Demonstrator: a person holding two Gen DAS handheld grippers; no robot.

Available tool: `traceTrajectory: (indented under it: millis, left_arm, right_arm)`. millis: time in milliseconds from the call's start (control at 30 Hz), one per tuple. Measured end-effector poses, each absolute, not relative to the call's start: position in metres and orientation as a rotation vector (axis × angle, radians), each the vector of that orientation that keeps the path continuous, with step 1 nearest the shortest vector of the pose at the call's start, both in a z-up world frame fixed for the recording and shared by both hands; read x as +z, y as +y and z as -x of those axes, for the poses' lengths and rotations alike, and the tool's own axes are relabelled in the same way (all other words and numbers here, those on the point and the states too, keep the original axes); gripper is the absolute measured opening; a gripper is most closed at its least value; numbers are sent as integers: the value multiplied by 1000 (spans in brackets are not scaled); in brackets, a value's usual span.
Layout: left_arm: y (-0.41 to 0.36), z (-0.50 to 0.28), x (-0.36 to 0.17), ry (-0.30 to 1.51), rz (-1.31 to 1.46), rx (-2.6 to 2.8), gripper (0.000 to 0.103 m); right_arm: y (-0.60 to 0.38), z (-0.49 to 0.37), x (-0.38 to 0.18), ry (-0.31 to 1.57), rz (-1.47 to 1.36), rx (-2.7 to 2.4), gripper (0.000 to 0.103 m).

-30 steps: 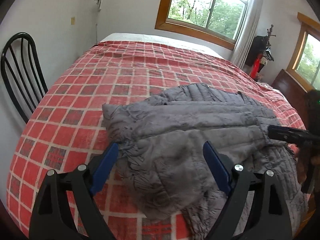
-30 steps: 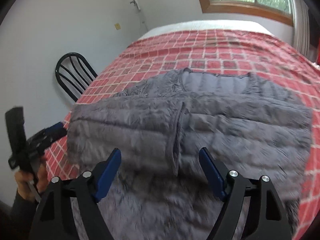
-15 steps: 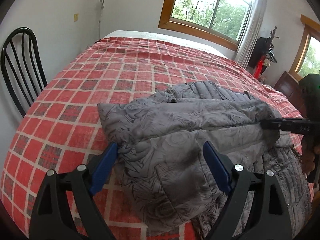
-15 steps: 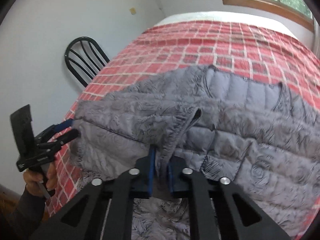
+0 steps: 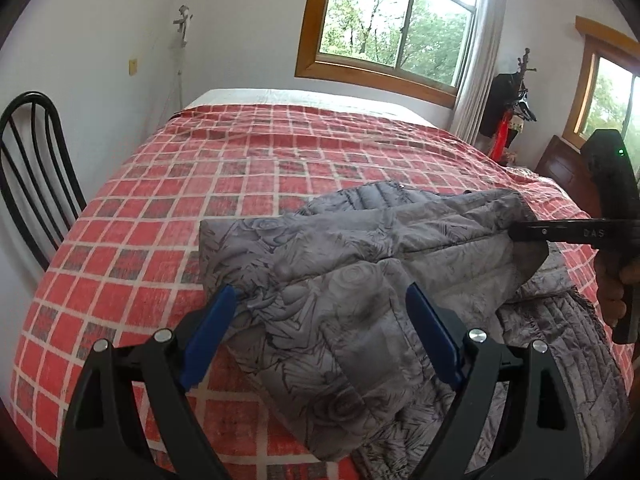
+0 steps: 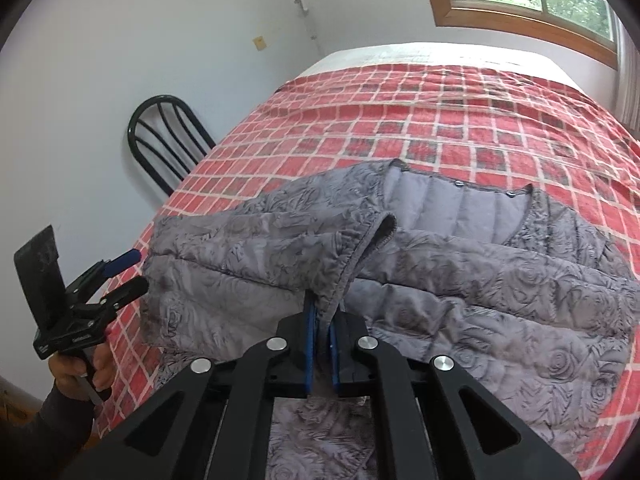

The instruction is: Fold large clothes

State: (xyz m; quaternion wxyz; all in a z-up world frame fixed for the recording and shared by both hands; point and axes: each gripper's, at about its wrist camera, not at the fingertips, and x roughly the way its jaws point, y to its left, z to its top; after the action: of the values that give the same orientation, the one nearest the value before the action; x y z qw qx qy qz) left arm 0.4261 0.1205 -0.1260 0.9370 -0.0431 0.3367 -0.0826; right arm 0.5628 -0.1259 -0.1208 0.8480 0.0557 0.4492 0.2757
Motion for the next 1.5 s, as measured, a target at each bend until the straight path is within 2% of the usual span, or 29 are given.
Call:
traceTrajectory:
  millis: [667, 1067, 1233, 1300, 1367, 1433, 1500]
  left_arm:
    - [124, -451, -120, 720, 143, -181, 86]
    - [73, -472, -122, 760, 63, -268, 86]
    - [62, -494, -140, 834, 42, -262, 86]
    - [62, -502, -149, 871, 46, -251, 86]
    - [67, -506, -152, 893, 70, -244, 85]
    - [71, -504, -145, 879, 82, -235, 85]
    - [72, -499, -131, 847, 81, -230, 85]
  right_arm:
    - [-234, -545, -78, 867, -174, 385, 5]
    - [-305, -533, -133, 948, -285, 268, 5]
    - [-313, -539, -153, 973, -305, 254, 5]
    - [-311, -543, -165, 1004, -300, 252, 8]
    - [-314, -545, -170, 1022, -305, 269, 24]
    - [-330, -538, -157, 971, -382, 261, 30]
    - [-342, -530, -139, 902, -388, 225, 31]
